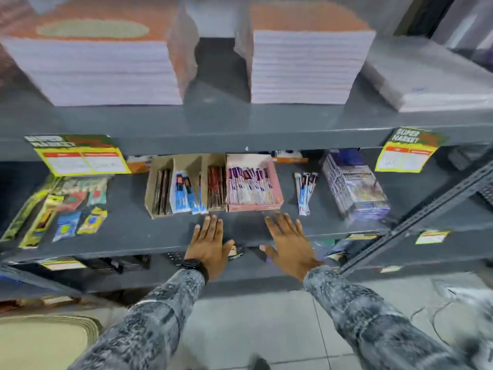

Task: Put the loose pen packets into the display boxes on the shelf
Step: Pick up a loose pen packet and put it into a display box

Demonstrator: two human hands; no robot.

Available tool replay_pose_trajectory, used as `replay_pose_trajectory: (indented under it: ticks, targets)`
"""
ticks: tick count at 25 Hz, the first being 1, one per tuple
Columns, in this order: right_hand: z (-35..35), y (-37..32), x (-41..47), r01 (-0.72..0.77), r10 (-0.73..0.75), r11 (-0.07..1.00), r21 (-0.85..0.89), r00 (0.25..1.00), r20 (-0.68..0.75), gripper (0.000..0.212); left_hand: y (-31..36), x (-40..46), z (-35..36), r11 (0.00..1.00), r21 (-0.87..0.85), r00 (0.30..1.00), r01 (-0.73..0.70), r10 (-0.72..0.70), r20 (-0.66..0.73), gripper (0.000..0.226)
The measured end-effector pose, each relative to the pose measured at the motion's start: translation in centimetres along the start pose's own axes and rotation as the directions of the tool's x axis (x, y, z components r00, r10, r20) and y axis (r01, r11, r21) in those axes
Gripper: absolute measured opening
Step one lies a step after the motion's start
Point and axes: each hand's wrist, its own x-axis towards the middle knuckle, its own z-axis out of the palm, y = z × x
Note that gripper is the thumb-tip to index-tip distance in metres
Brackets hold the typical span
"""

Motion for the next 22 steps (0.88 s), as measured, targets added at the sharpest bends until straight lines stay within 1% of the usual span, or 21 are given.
replay_pose_trajectory:
  ticks: [2, 4, 6, 8, 11, 13, 14, 16, 18, 19, 20, 22]
  targets:
    - [0.2, 0.9, 0.8, 0.0, 0.003, 0.999, 0.044, 0.999, -0.053, 0.07, -0.1, 0.5, 0.9, 0.999, 0.023, 0.999, 0.035, -0.034, -0.041, 0.077]
    - [0.2, 1.8, 1.5, -0.023, 0.034, 0.997, 0.067, 0.986, -0.164, 0.057, -0.5, 0.3, 1.6, 0.997, 0.063, 0.996, 0.043, -0.038, -0.087, 0.08]
    - [0.1, 2.7, 2.3, -0.133, 0.157, 0.985, 0.106, 0.951, -0.268, 0.044, -0.9, 0.3, 1.8, 0.998, 0.039, 0.992, 0.047, -0.042, -0.117, 0.081]
    - [-0.8, 3.4, 3.5, -0.255, 0.302, 0.951, 0.176, 0.892, -0.335, 0.037, -1.5, 0.3, 1.3, 0.999, 0.029, 0.993, 0.046, -0.043, -0.108, 0.082]
    - [-2.3, 4.6, 5.7, -0.428, 0.492, 0.868, 0.253, 0.814, -0.309, 0.033, -1.8, 0.1, 1.0, 0.999, 0.03, 0.998, 0.032, -0.031, -0.061, 0.085]
    - [-2.8, 5.6, 7.1, -0.53, 0.601, 0.793, 0.3, 0.763, -0.238, 0.039, -1.9, 0.2, 1.0, 0.999, 0.027, 0.998, 0.036, -0.034, -0.045, 0.084]
    - [-2.7, 6.1, 7.4, -0.56, 0.632, 0.763, 0.323, 0.75, -0.194, 0.043, -1.8, 0.1, 1.0, 0.999, 0.027, 0.999, 0.04, -0.039, -0.036, 0.082]
    - [-2.2, 6.9, 7.5, -0.586, 0.678, 0.708, 0.394, 0.719, -0.15, 0.045, -1.8, 0.1, 1.1, 0.999, 0.035, 0.999, 0.03, -0.029, -0.045, 0.081]
    - [-1.9, 7.3, 7.6, -0.603, 0.746, 0.621, 0.501, 0.651, -0.142, 0.036, -1.9, 0.4, 0.9, 0.998, 0.048, 0.999, 0.027, -0.026, -0.019, 0.082]
    - [-1.7, 7.4, 7.3, -0.6, 0.765, 0.597, 0.532, 0.625, -0.153, 0.031, -1.9, 0.3, 0.9, 0.999, 0.044, 0.999, 0.031, -0.031, -0.013, 0.083]
    - [-1.5, 7.4, 7.0, -0.592, 0.769, 0.596, 0.543, 0.616, -0.171, 0.029, -1.8, 0.1, 1.0, 0.998, 0.043, 0.999, 0.036, -0.035, -0.019, 0.083]
    - [-1.4, 7.7, 6.6, -0.575, 0.758, 0.614, 0.541, 0.621, -0.2, 0.033, -1.8, 0.1, 0.8, 0.998, 0.047, 0.999, 0.036, -0.035, -0.018, 0.083]
